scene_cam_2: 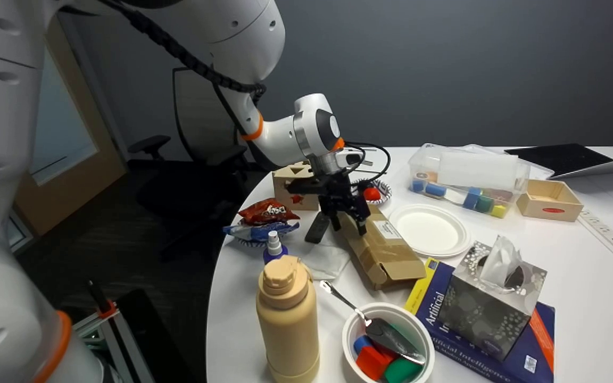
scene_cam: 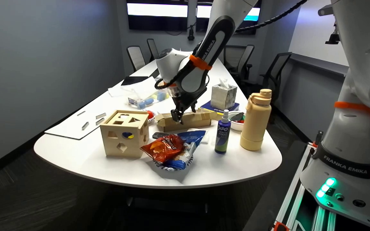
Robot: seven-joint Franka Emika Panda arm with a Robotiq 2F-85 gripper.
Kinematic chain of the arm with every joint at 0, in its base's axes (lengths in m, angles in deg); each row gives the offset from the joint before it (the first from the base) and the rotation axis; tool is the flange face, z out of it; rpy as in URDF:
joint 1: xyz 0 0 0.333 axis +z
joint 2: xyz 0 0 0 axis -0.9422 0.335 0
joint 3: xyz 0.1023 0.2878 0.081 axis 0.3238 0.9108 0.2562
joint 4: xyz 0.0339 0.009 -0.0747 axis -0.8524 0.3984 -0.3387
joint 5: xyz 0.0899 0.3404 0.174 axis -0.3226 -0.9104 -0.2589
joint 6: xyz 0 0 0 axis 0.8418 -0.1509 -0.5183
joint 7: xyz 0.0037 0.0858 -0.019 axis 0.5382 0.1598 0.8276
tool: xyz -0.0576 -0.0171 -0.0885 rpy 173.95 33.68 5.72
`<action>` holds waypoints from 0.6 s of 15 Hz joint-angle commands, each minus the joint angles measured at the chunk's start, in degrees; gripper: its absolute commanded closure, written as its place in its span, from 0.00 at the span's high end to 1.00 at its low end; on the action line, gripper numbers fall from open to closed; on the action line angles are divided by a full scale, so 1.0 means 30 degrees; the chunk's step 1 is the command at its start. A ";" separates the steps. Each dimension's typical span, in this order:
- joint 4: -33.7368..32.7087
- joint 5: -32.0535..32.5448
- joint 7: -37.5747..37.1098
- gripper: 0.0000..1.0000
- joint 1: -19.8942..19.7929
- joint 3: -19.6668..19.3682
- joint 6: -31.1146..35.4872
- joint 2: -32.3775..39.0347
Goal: Open the brown box.
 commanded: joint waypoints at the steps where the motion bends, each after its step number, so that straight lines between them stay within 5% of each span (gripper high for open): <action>1: -0.0980 -0.0442 0.0905 1.00 0.0326 -0.0376 -0.0339 0.0815; 9: -0.0533 0.0042 0.3869 1.00 0.0528 -0.0521 -0.0034 0.0852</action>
